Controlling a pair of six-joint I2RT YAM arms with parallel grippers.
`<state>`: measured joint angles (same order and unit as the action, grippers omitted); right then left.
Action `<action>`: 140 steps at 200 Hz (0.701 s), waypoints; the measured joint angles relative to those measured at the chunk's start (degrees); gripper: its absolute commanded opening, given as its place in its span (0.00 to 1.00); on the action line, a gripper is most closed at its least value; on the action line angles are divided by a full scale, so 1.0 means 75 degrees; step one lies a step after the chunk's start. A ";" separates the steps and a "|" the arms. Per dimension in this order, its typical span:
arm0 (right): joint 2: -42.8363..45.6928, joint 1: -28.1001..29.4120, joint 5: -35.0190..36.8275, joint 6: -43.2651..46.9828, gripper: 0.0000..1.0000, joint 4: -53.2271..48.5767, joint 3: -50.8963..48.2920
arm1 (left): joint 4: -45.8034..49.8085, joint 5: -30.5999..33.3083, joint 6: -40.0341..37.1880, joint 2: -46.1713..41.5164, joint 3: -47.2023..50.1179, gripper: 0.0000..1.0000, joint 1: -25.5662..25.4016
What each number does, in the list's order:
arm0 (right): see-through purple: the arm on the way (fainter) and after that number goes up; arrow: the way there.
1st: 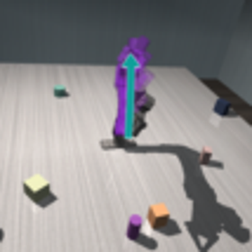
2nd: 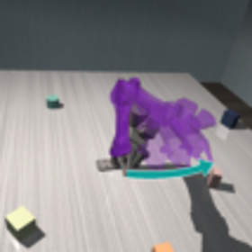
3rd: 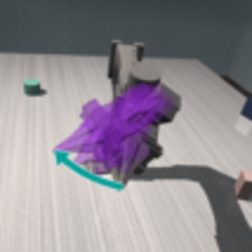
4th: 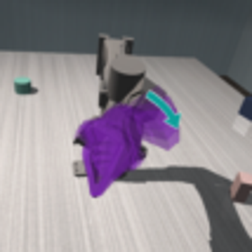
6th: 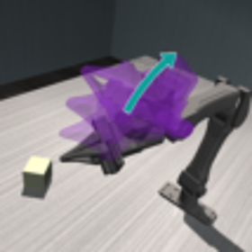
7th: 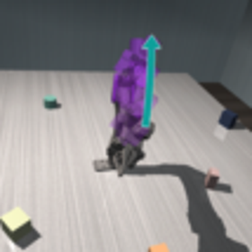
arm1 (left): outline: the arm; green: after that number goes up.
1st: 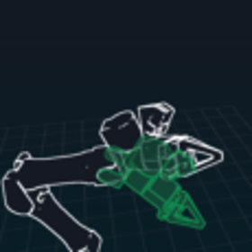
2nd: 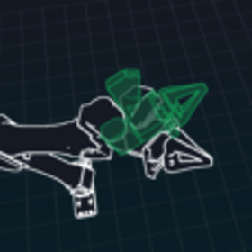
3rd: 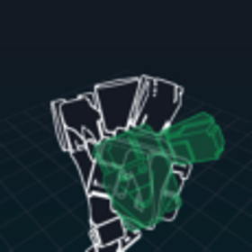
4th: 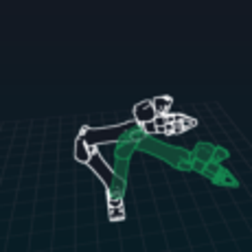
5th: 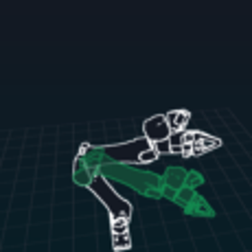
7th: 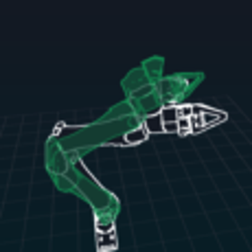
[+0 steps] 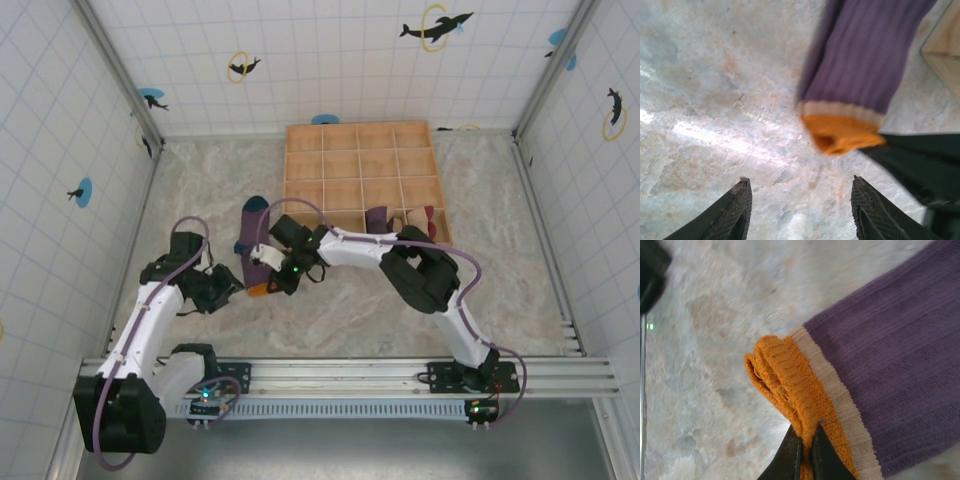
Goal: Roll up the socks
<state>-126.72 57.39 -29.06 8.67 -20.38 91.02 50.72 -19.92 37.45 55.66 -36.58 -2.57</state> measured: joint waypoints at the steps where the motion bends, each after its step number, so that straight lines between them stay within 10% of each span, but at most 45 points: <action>1: -0.0009 -0.0012 -0.0009 -0.0020 0.00 -0.0006 0.0017 | 0.0000 0.0003 0.0000 0.0006 0.0000 0.54 0.0000; 140: -0.1932 -0.0507 -0.1469 -0.2774 0.00 -0.1521 0.3010 | -0.1848 -0.0475 0.0959 0.0213 0.1309 0.44 0.0000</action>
<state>-141.21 53.58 -40.07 -12.14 -31.79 113.60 36.86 -23.49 44.64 57.25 -26.76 -2.57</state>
